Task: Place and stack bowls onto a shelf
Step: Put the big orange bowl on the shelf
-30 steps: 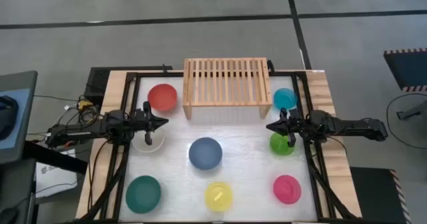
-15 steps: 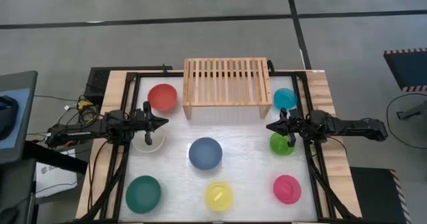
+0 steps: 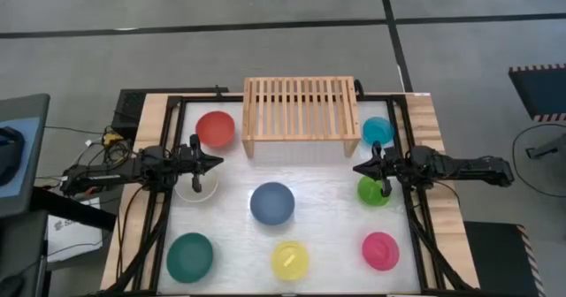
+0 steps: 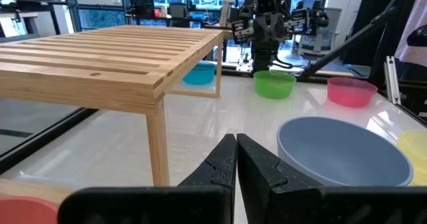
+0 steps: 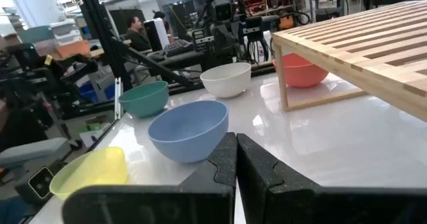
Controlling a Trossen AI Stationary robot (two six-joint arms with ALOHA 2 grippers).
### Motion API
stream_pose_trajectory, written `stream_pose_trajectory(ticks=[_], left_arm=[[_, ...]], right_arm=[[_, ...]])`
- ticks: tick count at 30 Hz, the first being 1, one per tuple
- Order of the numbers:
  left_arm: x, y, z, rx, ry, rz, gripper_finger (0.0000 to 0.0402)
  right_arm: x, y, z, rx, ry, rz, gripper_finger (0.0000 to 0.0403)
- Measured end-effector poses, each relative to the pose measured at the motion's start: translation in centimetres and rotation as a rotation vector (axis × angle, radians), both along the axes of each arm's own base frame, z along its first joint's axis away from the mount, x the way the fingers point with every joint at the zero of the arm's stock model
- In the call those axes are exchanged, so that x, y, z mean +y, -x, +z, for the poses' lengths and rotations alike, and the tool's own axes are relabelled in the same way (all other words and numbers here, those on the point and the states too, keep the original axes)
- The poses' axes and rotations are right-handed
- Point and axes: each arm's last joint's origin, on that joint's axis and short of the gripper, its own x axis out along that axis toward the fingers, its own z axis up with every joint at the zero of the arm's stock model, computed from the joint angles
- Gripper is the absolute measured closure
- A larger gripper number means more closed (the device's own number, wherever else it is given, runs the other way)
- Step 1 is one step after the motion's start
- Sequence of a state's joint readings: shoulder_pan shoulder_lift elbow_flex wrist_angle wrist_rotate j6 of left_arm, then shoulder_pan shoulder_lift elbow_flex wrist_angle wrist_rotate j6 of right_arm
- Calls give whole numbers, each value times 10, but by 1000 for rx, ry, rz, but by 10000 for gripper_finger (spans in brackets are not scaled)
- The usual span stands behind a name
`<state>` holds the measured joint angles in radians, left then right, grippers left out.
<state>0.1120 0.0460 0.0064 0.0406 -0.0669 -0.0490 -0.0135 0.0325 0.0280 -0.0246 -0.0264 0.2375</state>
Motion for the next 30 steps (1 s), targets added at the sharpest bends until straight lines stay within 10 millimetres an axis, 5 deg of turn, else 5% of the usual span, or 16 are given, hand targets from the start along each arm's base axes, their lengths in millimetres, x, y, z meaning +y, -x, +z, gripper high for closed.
stream_pose_trajectory(ticks=[23,30], left_arm=[[7,2,5,-84,245,255,401],[10,0,29,8,280,360,378]], right_arm=[[-3,1,15,-150,-40,-84,374],[-3,0,17,-170,-83,-82,337]])
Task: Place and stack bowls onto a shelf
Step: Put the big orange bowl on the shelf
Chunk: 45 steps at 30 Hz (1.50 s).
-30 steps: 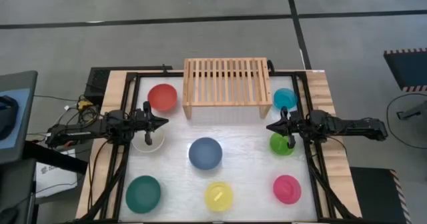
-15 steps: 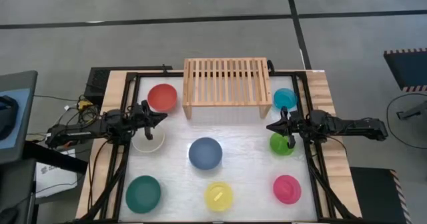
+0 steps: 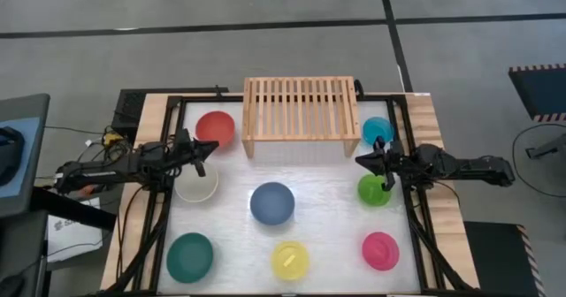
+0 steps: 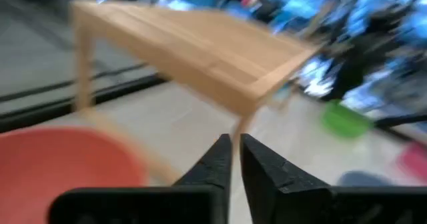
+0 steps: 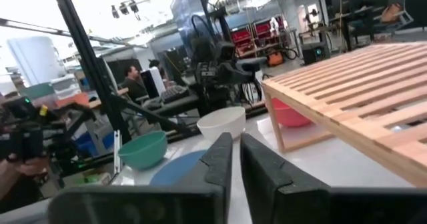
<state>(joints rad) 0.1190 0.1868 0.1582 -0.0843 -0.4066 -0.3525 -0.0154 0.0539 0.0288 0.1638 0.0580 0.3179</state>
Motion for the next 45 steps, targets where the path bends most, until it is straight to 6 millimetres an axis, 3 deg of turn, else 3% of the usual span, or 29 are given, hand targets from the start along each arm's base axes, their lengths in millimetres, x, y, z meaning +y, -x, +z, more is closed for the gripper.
stream_pose_trajectory(ticks=[10,15,21,28,38,45], left_arm=[[23,-4,63,331,73,480,235],[52,-22,73,540,158,577,190],[97,-36,65,706,294,587,182],[132,-25,46,831,421,656,181],[157,-24,14,942,591,551,202],[165,-30,-6,1041,623,498,256]], right_arm=[[-7,-6,-9,65,-225,-231,255],[-11,-9,-16,112,-295,-357,241],[-11,-13,-21,166,-288,-381,240],[-11,-15,-23,189,-285,-385,239],[-11,-14,-24,199,-280,-386,239],[-11,-14,-27,231,-275,-390,239]])
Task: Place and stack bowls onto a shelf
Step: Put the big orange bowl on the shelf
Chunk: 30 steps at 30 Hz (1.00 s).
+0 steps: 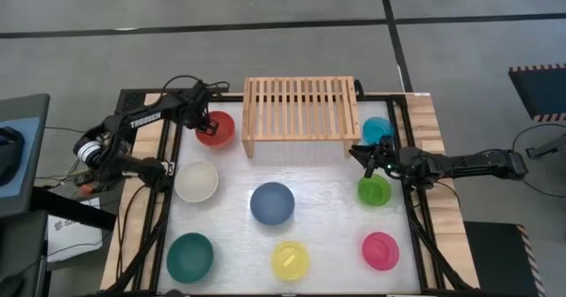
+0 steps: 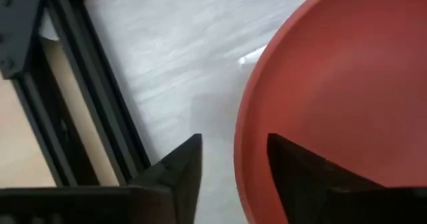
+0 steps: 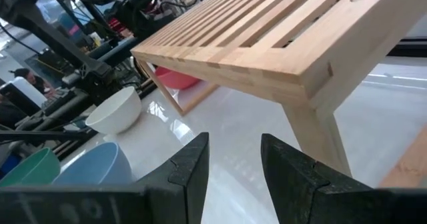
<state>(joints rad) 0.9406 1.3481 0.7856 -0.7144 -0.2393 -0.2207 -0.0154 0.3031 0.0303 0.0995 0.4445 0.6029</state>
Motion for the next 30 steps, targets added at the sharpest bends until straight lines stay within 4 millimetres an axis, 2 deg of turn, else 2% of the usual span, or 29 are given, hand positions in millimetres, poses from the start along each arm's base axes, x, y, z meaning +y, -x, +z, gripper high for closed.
stream_pose_trajectory(ticks=[6,8,13,18,30], left_arm=[[2,-2,-5,21,15,-20,368],[4,-3,-3,0,1,-23,389],[1,-2,4,-3,-36,-52,388],[-12,4,29,-33,-155,-51,401],[-74,31,102,-352,-483,-168,402]], right_arm=[[1,0,0,3,-7,44,241],[2,-1,0,3,-8,55,244],[2,-1,1,2,11,59,252],[1,-1,4,-8,61,65,264],[3,-2,11,-88,67,76,280]])
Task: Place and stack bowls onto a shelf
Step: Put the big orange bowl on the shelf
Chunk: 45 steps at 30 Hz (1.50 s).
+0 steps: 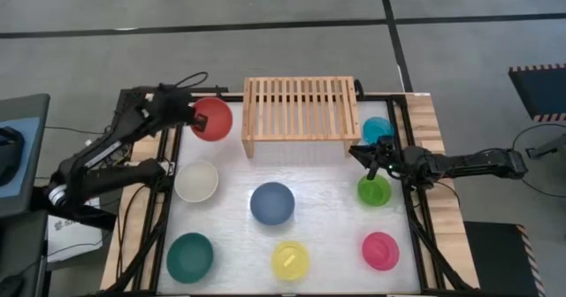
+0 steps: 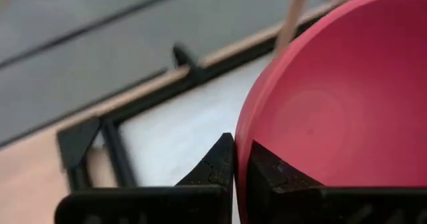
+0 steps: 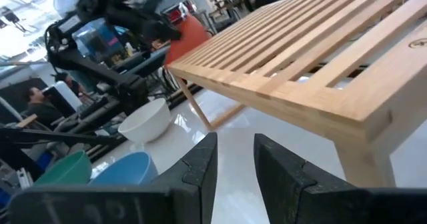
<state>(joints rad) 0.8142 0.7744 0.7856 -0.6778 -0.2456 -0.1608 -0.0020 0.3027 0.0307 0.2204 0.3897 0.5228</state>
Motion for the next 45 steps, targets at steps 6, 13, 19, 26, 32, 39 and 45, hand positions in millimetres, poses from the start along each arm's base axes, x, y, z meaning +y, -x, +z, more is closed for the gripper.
stream_pose_trajectory(ticks=[6,13,19,26,32,39,45], left_arm=[[-22,9,32,-247,-206,-94,401],[-23,-5,57,-534,-295,-298,401],[-9,-31,61,-526,-236,-335,401],[11,-75,73,-448,-129,-383,401],[28,-114,80,-295,-8,-419,401],[48,-150,84,-120,91,-386,401],[78,-170,92,-60,120,-331,401]], right_arm=[[-4,1,-3,29,-8,-37,280],[-9,2,-7,49,-58,-81,280],[-10,2,-8,53,-75,-95,280],[-10,2,-8,54,-76,-96,280],[-10,2,-9,66,-77,-99,280],[-10,3,-13,106,-80,-101,280],[-10,3,-13,104,-80,-99,280]])
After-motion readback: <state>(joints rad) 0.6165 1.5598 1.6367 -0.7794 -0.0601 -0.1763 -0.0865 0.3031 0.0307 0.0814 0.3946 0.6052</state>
